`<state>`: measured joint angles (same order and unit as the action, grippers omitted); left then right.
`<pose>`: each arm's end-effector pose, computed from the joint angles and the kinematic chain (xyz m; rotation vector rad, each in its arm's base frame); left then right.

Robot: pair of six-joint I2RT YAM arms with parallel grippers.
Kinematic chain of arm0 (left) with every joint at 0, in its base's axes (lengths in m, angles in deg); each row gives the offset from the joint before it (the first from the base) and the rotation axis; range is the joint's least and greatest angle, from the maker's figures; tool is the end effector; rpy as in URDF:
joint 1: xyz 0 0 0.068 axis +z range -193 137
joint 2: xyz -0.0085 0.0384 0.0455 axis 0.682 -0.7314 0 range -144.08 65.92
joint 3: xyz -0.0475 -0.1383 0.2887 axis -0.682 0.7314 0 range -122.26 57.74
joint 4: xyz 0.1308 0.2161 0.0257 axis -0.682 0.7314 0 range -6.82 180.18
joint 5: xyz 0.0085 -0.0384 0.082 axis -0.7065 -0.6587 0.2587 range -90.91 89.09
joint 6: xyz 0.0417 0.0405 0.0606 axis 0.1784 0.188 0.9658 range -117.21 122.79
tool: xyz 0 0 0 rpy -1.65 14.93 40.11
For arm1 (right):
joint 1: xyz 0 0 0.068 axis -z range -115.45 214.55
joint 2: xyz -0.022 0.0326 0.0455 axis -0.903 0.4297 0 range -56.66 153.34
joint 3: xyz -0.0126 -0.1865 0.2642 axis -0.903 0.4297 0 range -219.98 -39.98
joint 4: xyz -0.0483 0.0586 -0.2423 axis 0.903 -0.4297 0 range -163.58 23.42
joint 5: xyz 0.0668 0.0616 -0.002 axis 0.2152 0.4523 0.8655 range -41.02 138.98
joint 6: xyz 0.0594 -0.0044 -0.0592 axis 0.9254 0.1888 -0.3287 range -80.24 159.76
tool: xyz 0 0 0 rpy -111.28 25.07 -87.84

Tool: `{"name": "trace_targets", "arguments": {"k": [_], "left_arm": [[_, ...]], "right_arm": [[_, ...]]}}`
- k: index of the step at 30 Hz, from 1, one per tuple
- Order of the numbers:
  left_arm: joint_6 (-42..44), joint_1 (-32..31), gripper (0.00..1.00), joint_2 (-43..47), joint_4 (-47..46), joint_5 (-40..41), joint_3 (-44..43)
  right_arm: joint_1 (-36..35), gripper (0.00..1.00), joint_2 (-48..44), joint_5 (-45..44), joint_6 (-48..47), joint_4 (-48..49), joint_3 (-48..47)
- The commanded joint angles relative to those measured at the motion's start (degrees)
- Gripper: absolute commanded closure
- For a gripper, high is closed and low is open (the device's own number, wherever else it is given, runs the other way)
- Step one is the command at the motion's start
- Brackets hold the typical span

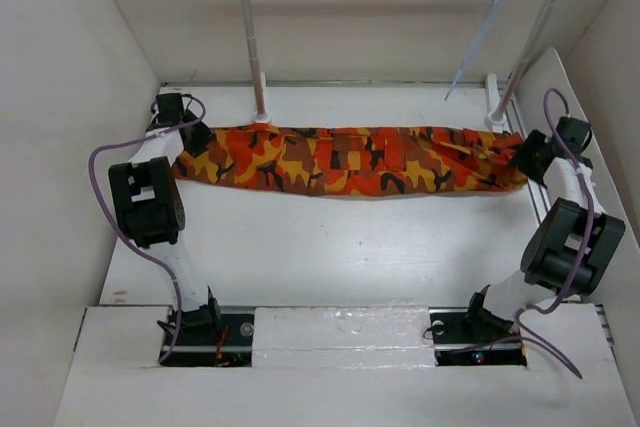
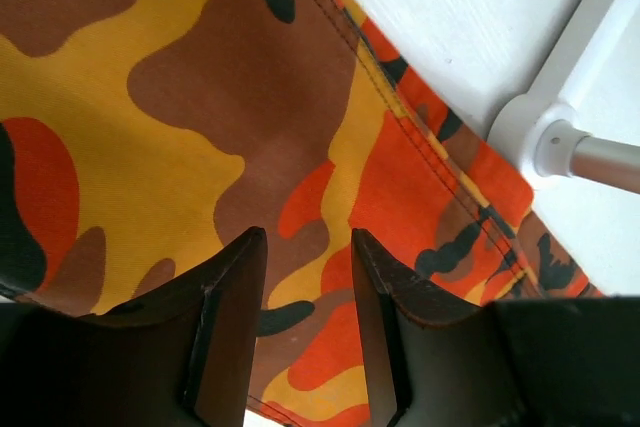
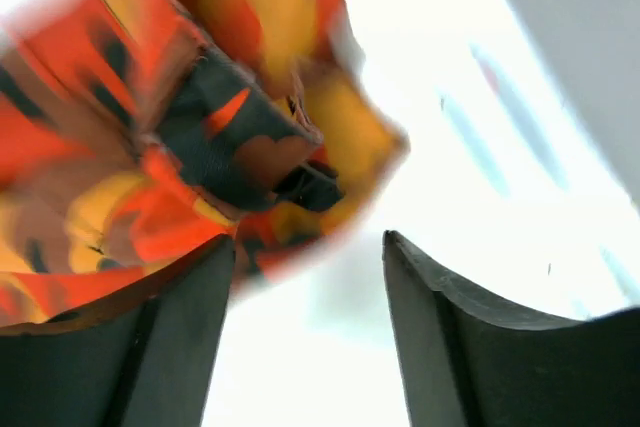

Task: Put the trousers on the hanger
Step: Fold the trousers at the center of the board.

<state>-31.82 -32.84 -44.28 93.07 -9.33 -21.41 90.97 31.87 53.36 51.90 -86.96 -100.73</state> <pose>0.4685 0.0731 0.2434 -0.8062 2.1610 -0.3888 0.3140 -0.1497 0.2625 0.7618 2.2845 -0.0229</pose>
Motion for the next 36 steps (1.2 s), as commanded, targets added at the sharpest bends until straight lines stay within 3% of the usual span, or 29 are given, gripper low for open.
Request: {"name": "trace_targets", "arguments": {"k": [1,4,6,7,10,13,14,16,18,21,25,29,36], "left_arm": [[-0.72,0.57,0.65,2.61,-2.6,0.25,-2.06],[-1.68,0.57,0.68,2.09,-3.3,-0.28,-1.18],[-1.69,0.57,0.68,2.26,-3.12,0.51,-0.92],[-1.78,0.57,0.68,2.44,-3.12,1.12,-0.83],[-1.78,0.57,0.66,2.61,-1.72,4.46,-2.4],[-1.78,0.57,0.61,3.4,0.39,6.58,-3.46],[-1.78,0.05,0.61,4.01,0.91,7.28,-3.03],[-1.69,0.04,0.61,7.52,0.22,7.02,0.55],[-1.95,-0.66,0.62,11.99,-2.85,6.41,3.99],[-2.65,-2.15,0.65,14.39,-5.93,5.0,9.19],[-3.71,-2.15,0.7,12.11,-5.76,3.42,9.02],[-3.27,-2.15,0.75,9.47,-4.1,2.54,6.39],[-3.27,-2.15,0.76,9.91,-3.56,2.8,6.47]], "right_arm": [[-2.5,0.35,2.6,0.89,-2.03,6.41,-11.56],[-3.91,0.62,10.83,-2.8,-3.09,2.64,-22.34],[-3.91,0.57,14.98,-2.8,-3.0,-0.52,-27.64],[-3.22,0.44,16.57,-2.1,-2.83,-1.23,-31.76],[-3.21,0.28,18.87,-1.92,-3.08,-3.86,-37.31],[-5.23,0.25,15.37,-1.83,-4.84,-5.98,-37.08],[-6.02,0.27,13.18,-2.44,-5.19,-6.33,-32.72],[-9.18,0.54,2.48,-7.68,-4.33,-2.68,-23.94],[-9.89,0.87,-9.0,-7.73,-3.1,3.04,-8.29],[-9.11,1.0,-13.12,-2.45,-2.91,8.61,0.18],[-8.31,1.0,-2.44,0.8,-4.23,-0.43,-5.93],[-7.69,1.0,4.69,0.11,-3.44,1.22,-9.2],[-4.53,1.0,22.7,2.65,-3.44,-1.16,-25.71]]}}
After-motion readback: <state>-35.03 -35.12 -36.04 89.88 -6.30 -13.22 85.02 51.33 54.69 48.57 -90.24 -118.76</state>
